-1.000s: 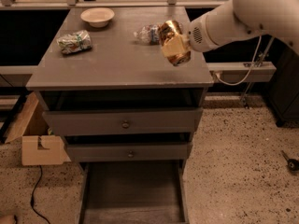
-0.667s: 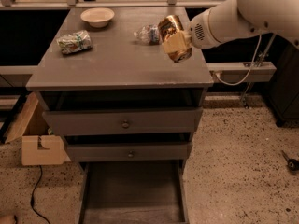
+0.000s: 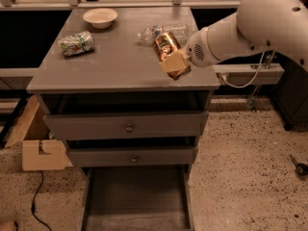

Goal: Place orange can into bottom drawer

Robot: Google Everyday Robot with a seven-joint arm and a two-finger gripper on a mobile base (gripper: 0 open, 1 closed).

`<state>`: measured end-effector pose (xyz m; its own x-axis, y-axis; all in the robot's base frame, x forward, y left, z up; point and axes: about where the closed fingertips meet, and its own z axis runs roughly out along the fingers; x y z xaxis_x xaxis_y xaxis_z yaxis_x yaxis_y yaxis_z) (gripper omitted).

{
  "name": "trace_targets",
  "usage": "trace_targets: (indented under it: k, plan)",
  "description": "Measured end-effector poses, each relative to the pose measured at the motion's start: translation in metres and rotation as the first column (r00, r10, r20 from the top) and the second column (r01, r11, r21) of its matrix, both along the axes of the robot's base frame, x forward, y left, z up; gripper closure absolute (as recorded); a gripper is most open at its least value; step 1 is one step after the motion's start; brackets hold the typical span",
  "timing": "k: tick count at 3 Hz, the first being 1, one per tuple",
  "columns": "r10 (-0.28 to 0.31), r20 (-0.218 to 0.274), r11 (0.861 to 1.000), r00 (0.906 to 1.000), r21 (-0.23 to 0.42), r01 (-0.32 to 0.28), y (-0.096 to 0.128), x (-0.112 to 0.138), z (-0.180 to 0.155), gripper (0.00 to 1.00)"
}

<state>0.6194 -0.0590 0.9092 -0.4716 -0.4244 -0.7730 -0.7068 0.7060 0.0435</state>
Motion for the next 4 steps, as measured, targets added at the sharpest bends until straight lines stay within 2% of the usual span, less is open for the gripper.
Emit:
trace_targets:
  k: [1, 2, 3, 4]
  plan:
    - [0.067, 0.001, 0.997, 0.9978, -0.032, -0.067, 0.018, -0.044, -0.044, 1.00]
    - [0.113, -0.056, 0.993, 0.9919, -0.023, -0.115, 0.045, -0.089, -0.113, 1.00]
    - [0.114, -0.056, 0.993, 0.9920, -0.022, -0.115, 0.046, -0.089, -0.112, 1.00]
    - [0.172, -0.086, 0.983, 0.9814, -0.050, -0.176, 0.062, -0.105, -0.162, 1.00]
